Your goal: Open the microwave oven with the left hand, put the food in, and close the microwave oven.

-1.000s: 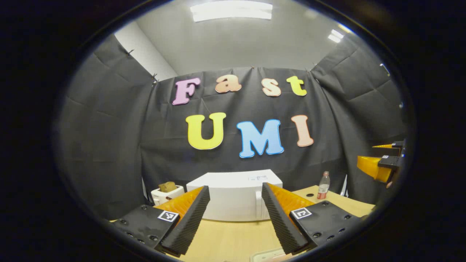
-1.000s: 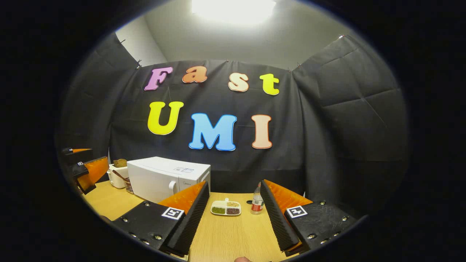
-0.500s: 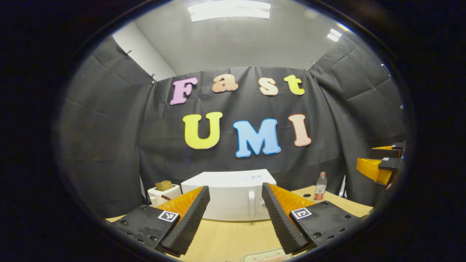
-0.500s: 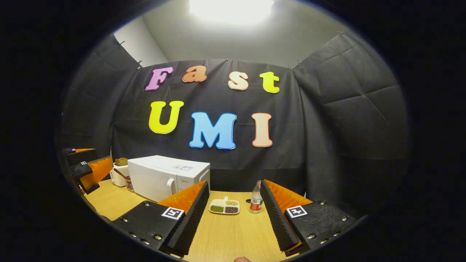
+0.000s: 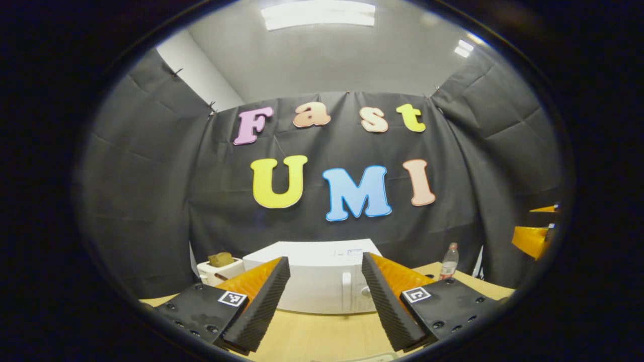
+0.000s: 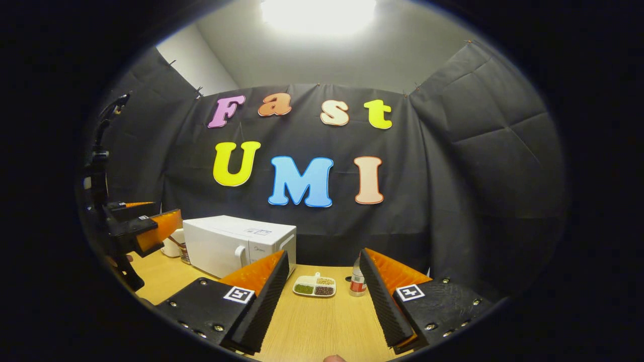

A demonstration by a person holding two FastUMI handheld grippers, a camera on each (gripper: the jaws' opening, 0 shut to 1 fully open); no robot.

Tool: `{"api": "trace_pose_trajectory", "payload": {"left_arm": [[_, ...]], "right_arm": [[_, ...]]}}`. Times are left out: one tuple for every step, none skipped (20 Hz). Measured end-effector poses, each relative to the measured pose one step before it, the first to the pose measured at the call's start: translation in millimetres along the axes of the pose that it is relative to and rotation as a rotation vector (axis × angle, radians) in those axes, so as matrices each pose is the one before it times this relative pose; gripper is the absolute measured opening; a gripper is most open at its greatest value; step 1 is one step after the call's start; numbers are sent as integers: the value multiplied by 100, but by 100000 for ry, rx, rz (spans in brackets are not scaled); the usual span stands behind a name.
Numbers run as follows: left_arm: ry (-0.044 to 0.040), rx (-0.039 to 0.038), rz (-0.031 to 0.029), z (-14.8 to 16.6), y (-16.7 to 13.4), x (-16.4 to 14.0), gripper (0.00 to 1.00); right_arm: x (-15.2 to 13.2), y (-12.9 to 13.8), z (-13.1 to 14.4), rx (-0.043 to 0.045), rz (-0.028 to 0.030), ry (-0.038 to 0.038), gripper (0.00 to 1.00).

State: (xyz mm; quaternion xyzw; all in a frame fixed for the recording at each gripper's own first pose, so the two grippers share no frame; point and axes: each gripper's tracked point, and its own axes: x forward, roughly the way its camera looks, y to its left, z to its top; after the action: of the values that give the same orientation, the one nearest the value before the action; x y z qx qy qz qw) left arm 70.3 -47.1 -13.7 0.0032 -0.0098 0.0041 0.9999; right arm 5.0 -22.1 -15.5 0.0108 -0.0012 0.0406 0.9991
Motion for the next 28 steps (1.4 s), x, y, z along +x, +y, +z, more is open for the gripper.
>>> {"api": "trace_pose_trajectory", "payload": {"left_arm": [[515, 642, -1038, -465, -165, 1208, 99], [132, 448, -1091, -633, -226, 1136, 99], [625, 65, -1304, -584, -425, 1223, 99], [603, -263, -1527, -886, -354, 1238, 99], [995, -198, -1450, -787, -290, 1221, 99], [1139, -169, -1392, -1001, -450, 1063, 99], [1102, -91, -1590, -841, -404, 1095, 99], [719, 152, -1635, -642, -501, 945, 100], [172, 239, -1781, -470, -380, 1065, 93], [251, 315, -1623, -751, -505, 913, 94], [543, 325, -1073, -631, -210, 930, 95], [1014, -105, -823, -728, -45, 827, 96], [1280, -636, -907, -713, -150, 911, 99], [1199, -684, -631, -939, -143, 834, 97], [1793, -448, -308, -861, 26, 863, 95], [2002, -360, 136, -1021, 90, 911, 93], [1780, -81, 679, -939, 202, 863, 94], [2283, 210, 16, -1133, 99, 903, 96], [2647, 411, 170, -977, 7, 858, 95], [1378, -3, -340, -856, -15, 665, 94], [1367, -247, -748, -584, -73, 710, 93], [1086, -254, -686, -697, -206, 480, 96], [1383, 4, -456, -666, -145, 625, 99], [827, 54, -99, -467, 2, 450, 100], [496, -474, -465, -372, -161, 581, 94], [698, -725, -640, -490, -239, 425, 94], [786, -386, -457, -468, -226, 396, 94], [1253, 30, -411, -503, -151, 413, 94]], "right_arm": [[183, 71, 148, 559, -588, 239, 87], [251, 37, 265, 90, -668, -500, 87], [258, -41, 252, -497, -1086, -642, 87], [361, -67, -76, -649, -1349, 57, 87], [409, -76, -143, -281, -1348, 957, 87], [244, -42, -289, 161, -1217, 1030, 87], [288, -171, 32, 345, -1587, 517, 87], [279, -276, 97, 87, -1953, 150, 87], [259, -218, 32, -329, -1702, 368, 87], [182, -106, -260, -432, -1264, 522, 87], [236, -63, 39, -277, -1015, 447, 87], [208, -90, 38, -145, -931, 223, 87], [114, -196, 96, -142, -1394, -52, 87], [199, -218, 30, -11, -1550, -84, 87], [120, -115, -76, 200, -1251, 370, 87], [-60, -36, -305, 145, -881, 685, 87], [21, -51, -233, -322, -873, 652, 87], [-60, -190, -284, -531, -1050, 605, 87], [-15, -286, -275, -321, -1128, 958, 87], [-5, -171, -240, -57, -1147, 844, 87], [-126, -270, -112, 42, -1395, 659, 87], [-109, -399, -318, 59, -1504, 714, 87], [27, -224, -188, 163, -1246, 749, 87], [-123, -167, -201, 201, -822, 770, 87], [-168, -118, -10, 388, -558, 285, 87], [-99, -124, 83, 318, -716, -309, 87], [-67, -62, 153, -237, -505, -306, 87], [36, -35, -155, -733, -549, 192, 87]]}}
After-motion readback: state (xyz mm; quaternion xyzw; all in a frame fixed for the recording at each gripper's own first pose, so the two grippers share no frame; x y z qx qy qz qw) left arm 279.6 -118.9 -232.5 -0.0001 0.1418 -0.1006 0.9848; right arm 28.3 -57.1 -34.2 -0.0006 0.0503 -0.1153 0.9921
